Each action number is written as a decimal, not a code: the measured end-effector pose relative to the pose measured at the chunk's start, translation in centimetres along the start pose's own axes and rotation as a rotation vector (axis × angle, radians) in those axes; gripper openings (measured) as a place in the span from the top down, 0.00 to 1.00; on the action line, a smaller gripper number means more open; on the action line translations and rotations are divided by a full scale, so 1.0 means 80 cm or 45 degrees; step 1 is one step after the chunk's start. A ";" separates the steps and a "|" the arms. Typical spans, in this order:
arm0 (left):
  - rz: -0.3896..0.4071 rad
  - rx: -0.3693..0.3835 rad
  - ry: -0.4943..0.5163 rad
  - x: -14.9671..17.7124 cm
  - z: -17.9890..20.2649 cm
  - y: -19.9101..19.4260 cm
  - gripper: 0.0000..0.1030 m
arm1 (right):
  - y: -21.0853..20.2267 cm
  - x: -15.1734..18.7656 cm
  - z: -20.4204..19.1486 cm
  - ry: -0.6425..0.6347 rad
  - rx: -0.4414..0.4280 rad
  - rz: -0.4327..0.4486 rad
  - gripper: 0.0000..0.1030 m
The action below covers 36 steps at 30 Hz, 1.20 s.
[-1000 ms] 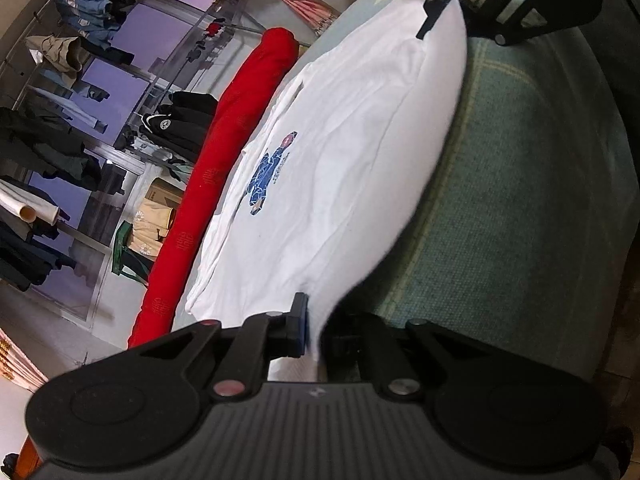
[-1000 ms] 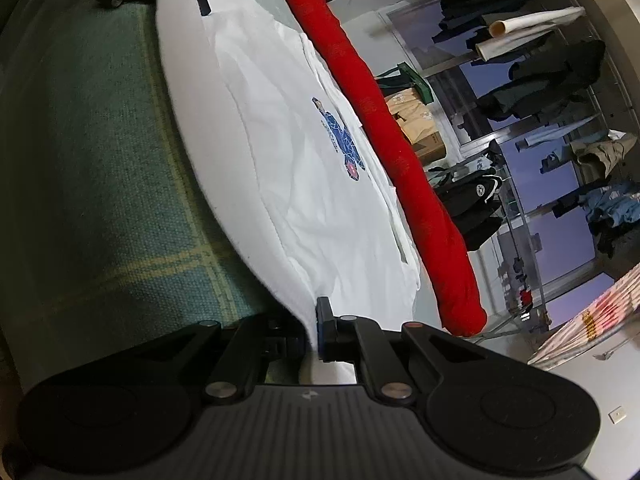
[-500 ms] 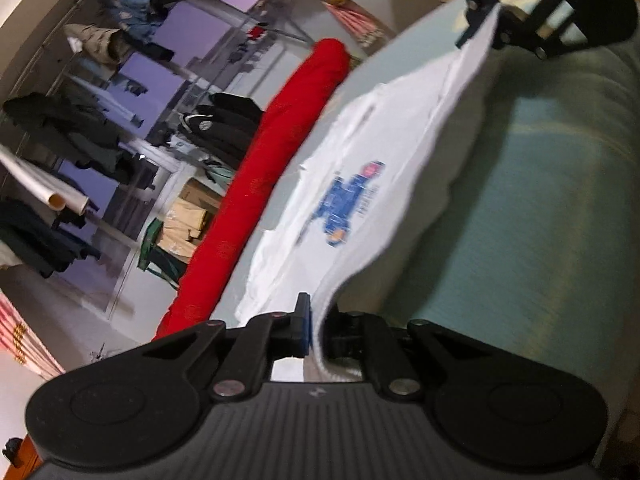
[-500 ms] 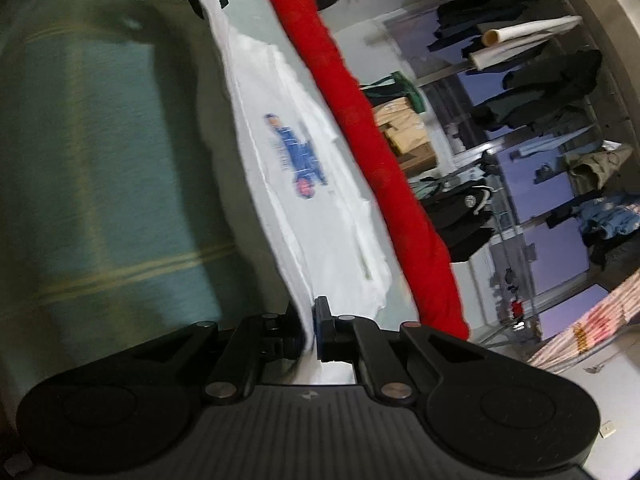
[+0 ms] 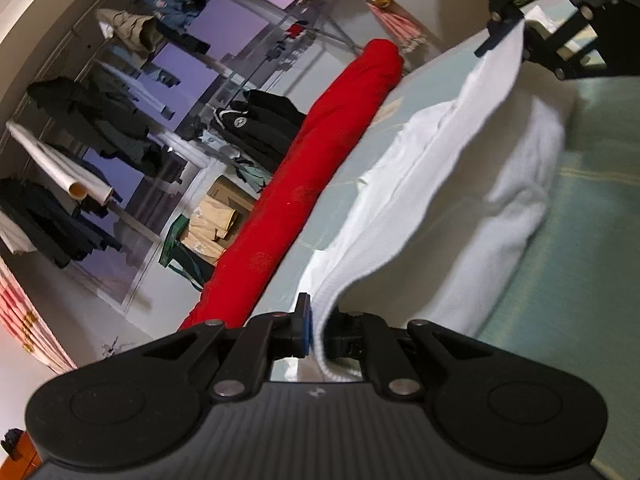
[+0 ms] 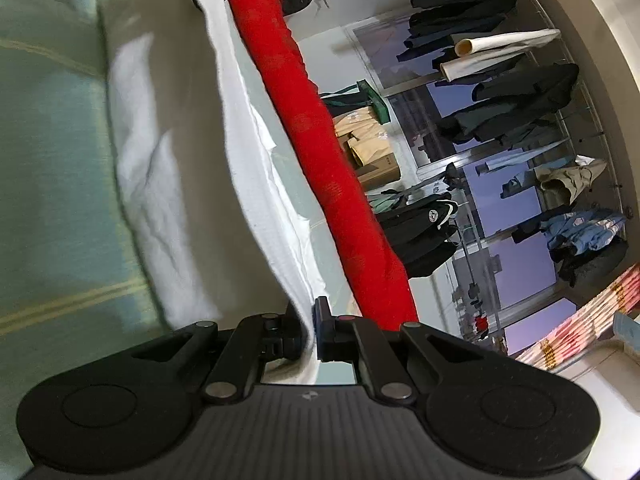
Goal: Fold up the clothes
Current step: 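Close both grippers on the shirt's side edge, then lift the held shirt side with both grippers and fold it over the body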
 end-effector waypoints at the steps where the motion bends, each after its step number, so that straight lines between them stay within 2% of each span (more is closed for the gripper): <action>1: -0.003 0.000 -0.003 -0.001 -0.003 0.009 0.95 | 0.009 -0.003 0.002 0.001 0.005 0.003 0.94; 8: -0.021 0.002 -0.008 -0.011 -0.021 0.072 0.95 | 0.071 -0.016 0.018 0.019 0.029 0.009 0.94; 25: -0.086 0.021 -0.119 -0.017 -0.053 0.198 0.95 | 0.220 -0.052 0.040 0.050 0.102 0.054 0.94; 36: -0.164 0.089 -0.162 -0.004 -0.045 0.264 0.94 | 0.287 -0.063 0.020 0.040 0.032 0.026 0.94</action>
Point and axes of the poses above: each gripper's, at about its wrist camera, not at the fingertips, and y roughly the way its jaws point, z to its right, x to its underside, the point moved 3 cm from there along y, roughly the way its jaws point, and after that the axes turned 4 degrees about -z, right-handed, at the moved point
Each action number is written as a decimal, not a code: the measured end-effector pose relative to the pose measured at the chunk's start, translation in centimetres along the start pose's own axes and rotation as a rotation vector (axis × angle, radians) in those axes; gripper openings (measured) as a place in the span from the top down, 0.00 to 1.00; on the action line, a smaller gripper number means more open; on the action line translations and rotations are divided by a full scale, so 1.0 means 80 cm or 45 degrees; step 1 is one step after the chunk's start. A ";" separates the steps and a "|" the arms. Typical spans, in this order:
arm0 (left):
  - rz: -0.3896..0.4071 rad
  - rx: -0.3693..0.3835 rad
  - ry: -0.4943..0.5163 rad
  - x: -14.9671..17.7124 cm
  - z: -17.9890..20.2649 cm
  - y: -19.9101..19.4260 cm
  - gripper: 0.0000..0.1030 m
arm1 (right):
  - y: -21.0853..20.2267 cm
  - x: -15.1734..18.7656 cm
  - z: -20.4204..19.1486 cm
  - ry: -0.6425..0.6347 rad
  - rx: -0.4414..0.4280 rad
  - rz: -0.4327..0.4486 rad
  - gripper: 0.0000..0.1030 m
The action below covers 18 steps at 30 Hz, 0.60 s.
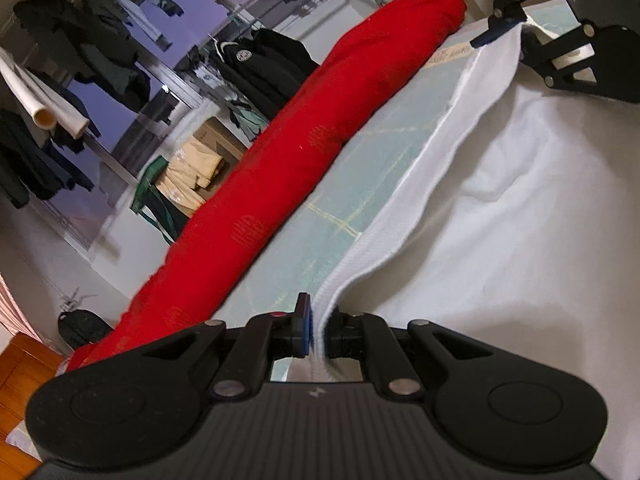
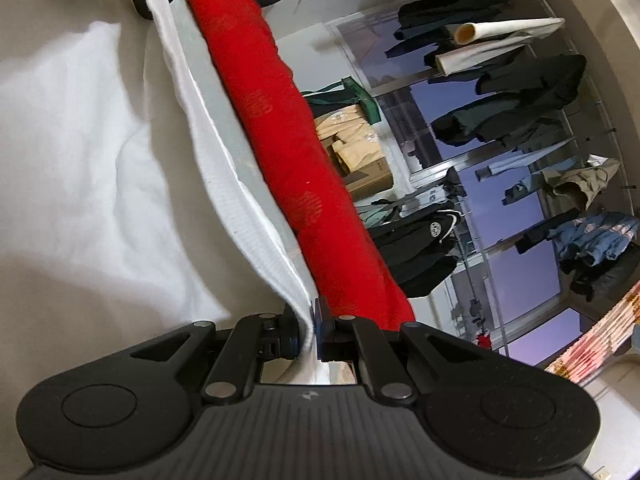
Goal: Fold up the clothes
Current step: 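Lift the held shirt side with both grippers and fold it over the body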
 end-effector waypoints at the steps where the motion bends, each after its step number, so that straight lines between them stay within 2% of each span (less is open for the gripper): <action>1: -0.010 0.011 0.008 0.001 0.002 0.005 0.92 | 0.005 0.000 -0.003 0.001 -0.010 -0.006 0.93; 2: -0.027 0.029 0.006 0.003 0.005 0.008 0.86 | 0.009 0.000 -0.005 0.002 -0.020 -0.012 0.93; 3: -0.045 0.047 0.004 0.005 0.008 0.011 0.86 | 0.013 0.001 -0.008 0.005 -0.033 -0.021 0.91; 5: -0.071 0.086 -0.004 0.010 0.013 0.017 0.86 | 0.017 0.007 -0.017 0.013 -0.059 -0.040 0.81; 7: -0.069 0.086 -0.010 0.014 0.014 0.012 0.86 | 0.016 0.012 -0.018 0.041 -0.074 -0.047 0.80; 8: -0.067 0.086 -0.016 0.015 0.013 0.006 0.85 | 0.014 0.015 -0.015 0.064 -0.084 -0.049 0.76; 9: -0.056 0.093 -0.027 0.016 0.009 -0.001 0.82 | 0.009 0.017 -0.012 0.084 -0.094 -0.048 0.73; 10: -0.045 0.099 -0.038 0.017 0.005 -0.008 0.79 | 0.002 0.021 -0.007 0.101 -0.105 -0.043 0.65; 11: -0.035 0.103 -0.040 0.019 0.003 -0.017 0.71 | -0.005 0.025 -0.001 0.118 -0.116 -0.038 0.55; 12: -0.027 0.106 -0.041 0.022 0.000 -0.025 0.64 | -0.011 0.029 0.004 0.132 -0.128 -0.034 0.52; 13: -0.018 0.111 -0.045 0.023 -0.004 -0.032 0.62 | -0.016 0.034 0.009 0.141 -0.141 -0.033 0.49; 18: -0.019 0.115 -0.114 0.017 -0.032 -0.029 0.60 | -0.014 0.046 0.036 0.224 -0.218 -0.048 0.47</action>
Point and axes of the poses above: each gripper's, at about its wrist camera, not at the fingertips, and y roughly the way its jaws point, z to its right, x to its underside, the point moved 3 cm from there along y, roughly the way its jaws point, and after that the axes turned 4 degrees about -z, right-handed, at the moved point
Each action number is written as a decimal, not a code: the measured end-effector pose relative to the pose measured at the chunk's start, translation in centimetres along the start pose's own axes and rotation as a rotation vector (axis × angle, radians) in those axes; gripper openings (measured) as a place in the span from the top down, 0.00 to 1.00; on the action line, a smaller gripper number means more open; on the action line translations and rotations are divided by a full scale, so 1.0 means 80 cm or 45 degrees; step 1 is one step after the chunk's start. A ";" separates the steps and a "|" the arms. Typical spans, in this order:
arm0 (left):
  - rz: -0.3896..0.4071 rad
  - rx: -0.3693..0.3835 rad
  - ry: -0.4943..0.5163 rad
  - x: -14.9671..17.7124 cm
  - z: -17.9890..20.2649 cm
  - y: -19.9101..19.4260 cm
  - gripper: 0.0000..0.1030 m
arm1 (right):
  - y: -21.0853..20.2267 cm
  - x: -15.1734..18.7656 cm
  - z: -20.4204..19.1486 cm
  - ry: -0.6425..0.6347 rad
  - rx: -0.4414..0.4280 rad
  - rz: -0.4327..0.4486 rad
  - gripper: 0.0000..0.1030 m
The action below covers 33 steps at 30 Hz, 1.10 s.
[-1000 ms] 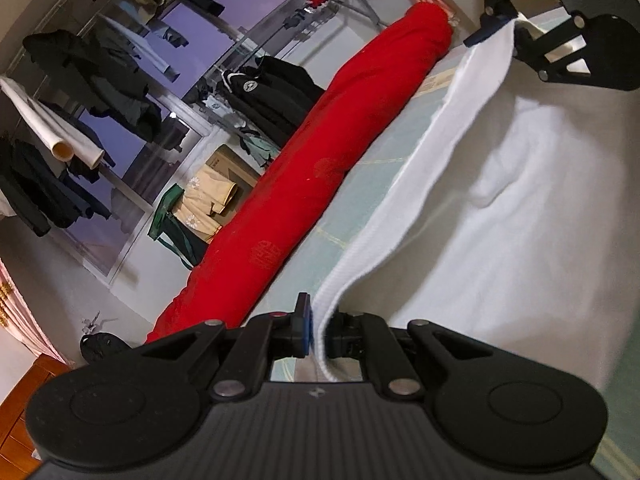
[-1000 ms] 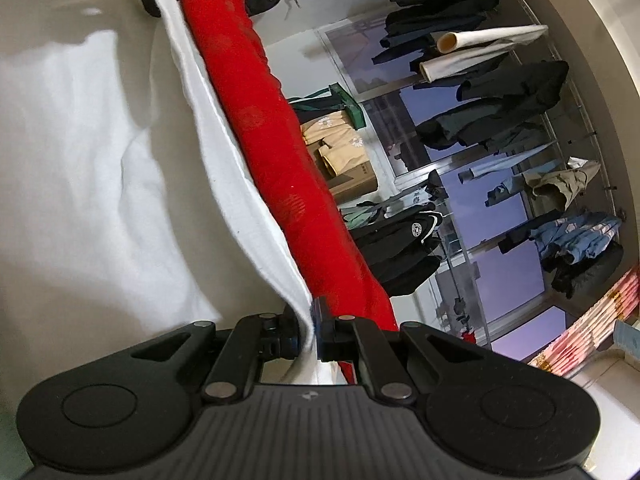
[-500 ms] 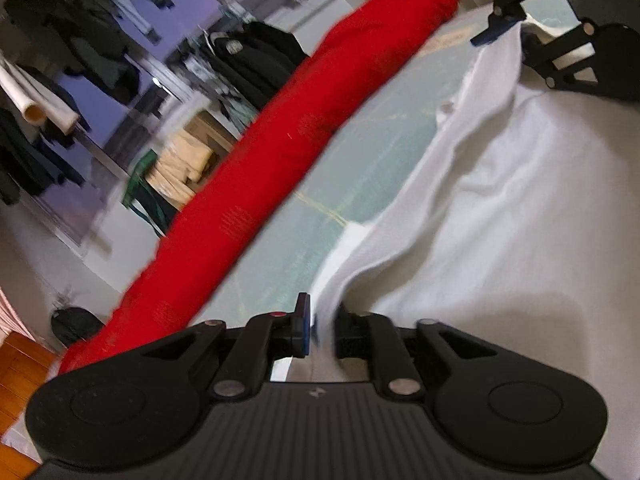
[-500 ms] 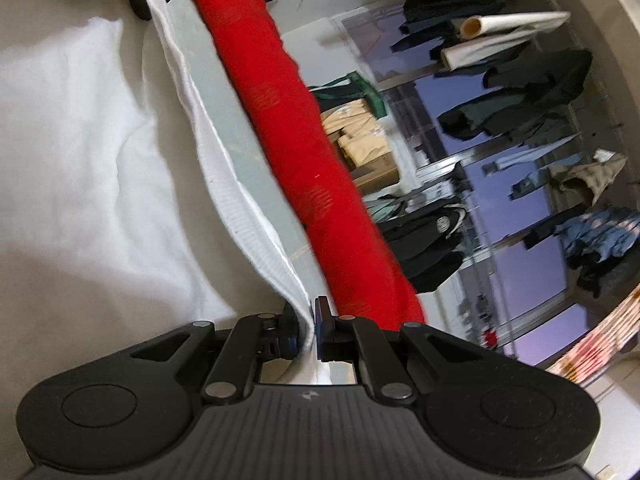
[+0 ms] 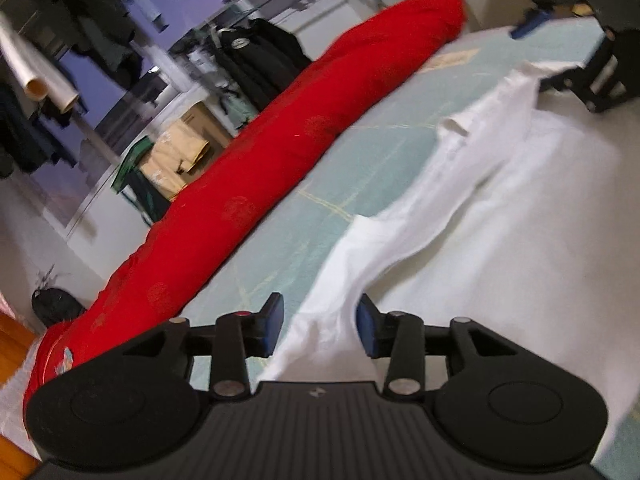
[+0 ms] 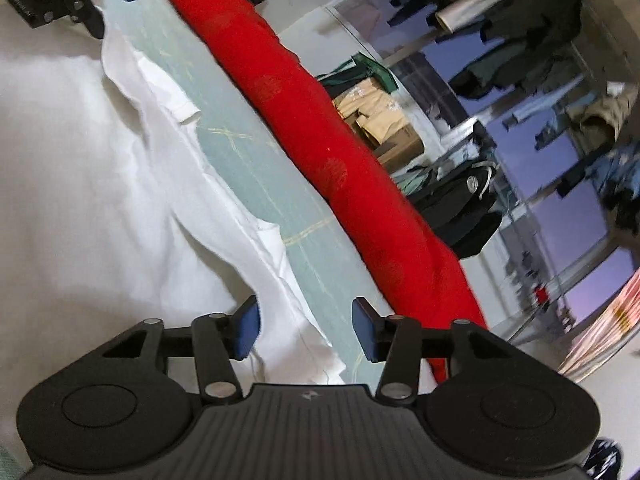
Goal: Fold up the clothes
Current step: 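Lift the held shirt side with both grippers and fold it over the body, then open both grippers to release the folded shirt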
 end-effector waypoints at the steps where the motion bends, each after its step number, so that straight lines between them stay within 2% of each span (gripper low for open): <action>1: 0.002 0.032 -0.050 -0.005 -0.009 0.005 0.60 | 0.006 -0.003 0.004 0.007 -0.003 0.001 0.47; 3: 0.001 0.096 -0.155 -0.015 -0.025 0.016 0.60 | 0.018 -0.009 0.013 0.030 -0.020 0.001 0.47; 5: -0.017 0.114 -0.213 -0.024 -0.036 0.032 0.60 | 0.032 -0.016 0.023 0.085 -0.075 -0.002 0.47; 9: -0.103 0.148 -0.280 -0.026 -0.044 0.070 0.60 | 0.062 -0.022 0.036 0.164 -0.208 -0.022 0.44; 11: -0.125 0.161 -0.308 -0.021 -0.047 0.076 0.60 | 0.067 -0.021 0.036 0.156 -0.230 -0.023 0.44; 14: -0.077 0.183 -0.345 -0.014 -0.051 0.058 0.59 | 0.057 -0.017 0.038 0.168 -0.260 0.006 0.44; 18: 0.004 0.175 -0.348 -0.009 -0.064 0.016 0.52 | 0.015 -0.003 0.058 0.274 -0.297 0.095 0.39; 20: 0.043 0.171 -0.347 -0.004 -0.069 -0.009 0.51 | -0.008 0.010 0.065 0.320 -0.314 0.099 0.39; 23: 0.063 0.214 -0.346 0.011 -0.067 -0.041 0.50 | -0.036 0.038 0.065 0.395 -0.402 0.058 0.39; 24: 0.050 0.221 -0.382 0.019 -0.066 -0.048 0.50 | -0.043 0.047 0.064 0.417 -0.426 0.036 0.39; 27: 0.017 0.332 -0.586 0.050 -0.068 -0.069 0.50 | -0.060 0.076 0.065 0.523 -0.495 -0.014 0.40; 30: -0.026 0.402 -0.782 0.085 -0.070 -0.084 0.52 | -0.068 0.103 0.076 0.709 -0.585 -0.026 0.40; 33: -0.055 0.450 -0.920 0.115 -0.068 -0.095 0.54 | -0.074 0.131 0.083 0.887 -0.683 -0.024 0.40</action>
Point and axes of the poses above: each gripper's, at about its wrist camera, not at the fingertips, and y roughly the way its jaws point, z to its right, x to its underside, the point moved 3 cm from there along y, roughly the way its jaws point, and after that the axes turned 4 degrees about -z, right-handed, at the moved point
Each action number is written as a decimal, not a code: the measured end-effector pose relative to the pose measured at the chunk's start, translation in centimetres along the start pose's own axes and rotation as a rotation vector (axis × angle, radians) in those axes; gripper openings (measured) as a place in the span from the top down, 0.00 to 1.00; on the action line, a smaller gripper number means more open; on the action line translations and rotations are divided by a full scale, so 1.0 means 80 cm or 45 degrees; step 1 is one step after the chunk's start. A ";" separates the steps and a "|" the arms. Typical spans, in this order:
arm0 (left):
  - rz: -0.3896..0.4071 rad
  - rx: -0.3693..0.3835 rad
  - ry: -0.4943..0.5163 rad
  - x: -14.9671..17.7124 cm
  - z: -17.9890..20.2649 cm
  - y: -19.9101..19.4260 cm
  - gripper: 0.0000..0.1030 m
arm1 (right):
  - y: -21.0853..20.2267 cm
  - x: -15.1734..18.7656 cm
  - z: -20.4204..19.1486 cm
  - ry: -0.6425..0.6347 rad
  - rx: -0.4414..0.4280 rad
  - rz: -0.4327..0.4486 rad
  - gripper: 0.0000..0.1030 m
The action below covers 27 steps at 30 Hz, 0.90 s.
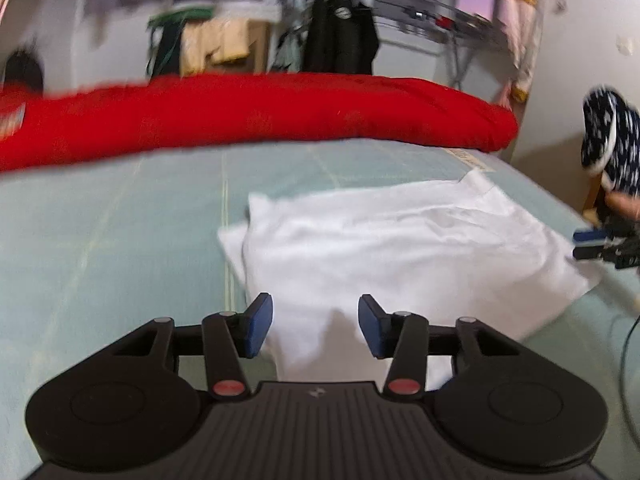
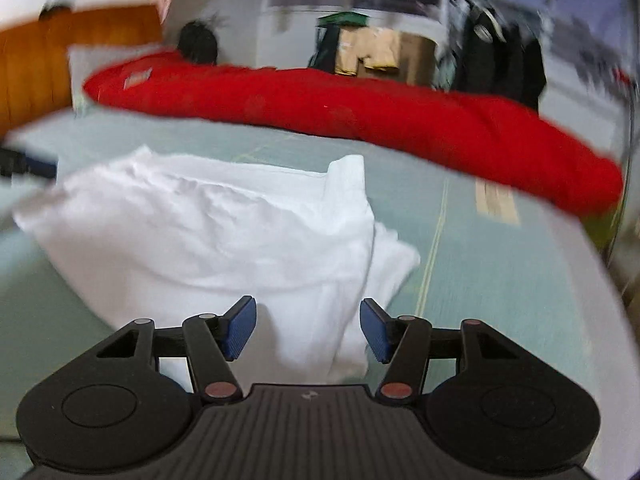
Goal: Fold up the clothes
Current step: 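Open both grippers to release the folded shirt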
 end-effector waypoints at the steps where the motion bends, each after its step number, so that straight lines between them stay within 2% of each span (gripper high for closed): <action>1: -0.004 0.017 -0.038 0.007 -0.004 -0.003 0.54 | -0.003 0.005 0.006 0.055 -0.040 0.004 0.40; 4: -0.014 0.053 -0.156 0.018 -0.020 -0.006 0.54 | -0.006 0.015 0.018 0.188 -0.170 0.008 0.40; 8: -0.029 0.167 -0.363 0.016 -0.047 0.005 0.53 | -0.003 0.023 0.027 0.330 -0.322 0.004 0.36; 11: -0.043 0.300 -0.439 0.015 -0.051 0.014 0.53 | 0.003 0.026 0.035 0.421 -0.404 -0.014 0.30; 13: -0.062 0.380 -0.494 0.013 -0.058 0.018 0.48 | 0.006 0.026 0.041 0.479 -0.451 -0.018 0.27; 14: -0.083 0.403 -0.524 0.012 -0.063 0.021 0.46 | 0.008 0.027 0.044 0.512 -0.484 -0.017 0.22; 17: -0.153 0.454 -0.605 0.012 -0.075 0.041 0.46 | 0.013 0.028 0.056 0.631 -0.592 -0.007 0.18; 22: -0.195 0.496 -0.645 0.011 -0.078 0.057 0.46 | 0.023 0.032 0.071 0.785 -0.675 -0.010 0.17; 24: -0.250 0.534 -0.652 0.014 -0.075 0.064 0.41 | 0.026 0.032 0.072 0.805 -0.688 -0.015 0.15; 25: -0.293 0.558 -0.645 0.017 -0.071 0.069 0.41 | 0.027 0.032 0.072 0.813 -0.703 -0.018 0.12; 27: -0.304 0.545 -0.595 0.018 -0.063 0.068 0.41 | 0.029 0.029 0.072 0.823 -0.727 -0.016 0.10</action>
Point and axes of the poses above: each gripper's, at about its wrist camera, not at the fingertips, and y roughly the way its jaws point, z to its right, x to its underside, the point moved 3 cm from there along y, roughly the way its jaws point, and after that the axes turned 4 degrees about -z, right-handed, at the moved point
